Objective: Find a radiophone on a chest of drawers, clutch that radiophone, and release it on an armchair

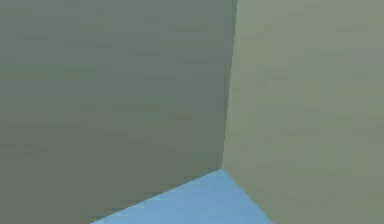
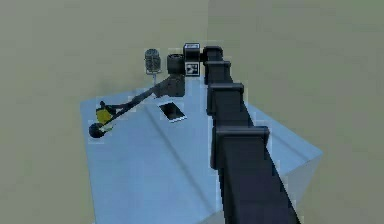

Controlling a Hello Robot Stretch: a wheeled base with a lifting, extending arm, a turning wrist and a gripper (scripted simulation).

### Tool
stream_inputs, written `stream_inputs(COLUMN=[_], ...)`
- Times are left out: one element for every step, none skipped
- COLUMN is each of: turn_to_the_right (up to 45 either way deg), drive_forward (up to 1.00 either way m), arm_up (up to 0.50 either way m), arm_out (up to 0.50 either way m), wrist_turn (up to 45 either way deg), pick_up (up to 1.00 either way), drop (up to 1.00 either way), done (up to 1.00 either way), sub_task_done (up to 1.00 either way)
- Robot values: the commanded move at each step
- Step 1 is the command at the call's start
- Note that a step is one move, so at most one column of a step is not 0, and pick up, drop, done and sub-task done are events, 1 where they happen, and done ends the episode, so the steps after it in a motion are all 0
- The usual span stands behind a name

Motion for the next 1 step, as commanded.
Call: stream_inputs(turn_to_the_right=[0.0], drive_forward=[0.00], arm_up=[0.00], arm_out=[0.00], wrist_turn=[45.0], pick_up=[0.00], drop=[0.00], done=[0.00], sub_task_done=[0.00])
